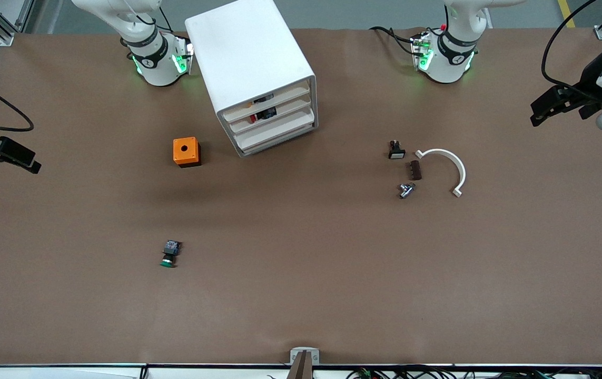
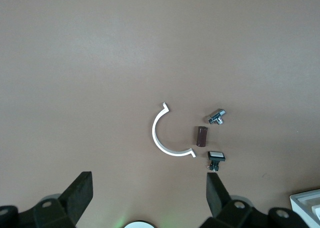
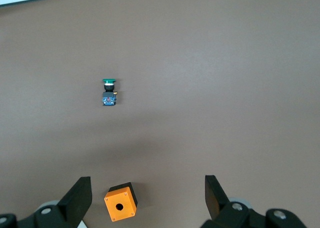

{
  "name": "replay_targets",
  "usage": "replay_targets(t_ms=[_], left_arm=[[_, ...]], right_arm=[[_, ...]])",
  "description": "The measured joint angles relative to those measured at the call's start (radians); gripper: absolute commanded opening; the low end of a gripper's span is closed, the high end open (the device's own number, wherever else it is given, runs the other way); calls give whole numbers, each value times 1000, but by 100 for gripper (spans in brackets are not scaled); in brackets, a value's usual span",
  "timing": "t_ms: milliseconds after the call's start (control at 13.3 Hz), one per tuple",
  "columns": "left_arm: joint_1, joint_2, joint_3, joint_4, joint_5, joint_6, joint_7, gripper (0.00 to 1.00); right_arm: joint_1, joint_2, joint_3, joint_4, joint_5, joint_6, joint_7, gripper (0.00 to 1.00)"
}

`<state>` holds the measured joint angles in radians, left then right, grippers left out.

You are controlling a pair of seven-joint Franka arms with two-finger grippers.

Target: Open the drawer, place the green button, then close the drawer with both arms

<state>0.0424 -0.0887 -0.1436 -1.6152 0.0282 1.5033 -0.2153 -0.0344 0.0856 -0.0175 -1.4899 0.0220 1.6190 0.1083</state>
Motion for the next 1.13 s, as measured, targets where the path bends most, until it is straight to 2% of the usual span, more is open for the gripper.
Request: replay_targets(t_ms=[528, 905, 1131], left_arm=[[-5, 19, -3, 0, 0, -1, 0, 100], [-9, 93, -25, 1, 0, -2, -2, 100], [-20, 168, -43, 1, -2, -2, -66, 100]], right_arm=[[0, 0, -2, -1, -27, 30, -56, 100], [1, 3, 4, -4, -28, 33, -62, 100], [11, 22, 10, -16, -27, 28, -66, 100]])
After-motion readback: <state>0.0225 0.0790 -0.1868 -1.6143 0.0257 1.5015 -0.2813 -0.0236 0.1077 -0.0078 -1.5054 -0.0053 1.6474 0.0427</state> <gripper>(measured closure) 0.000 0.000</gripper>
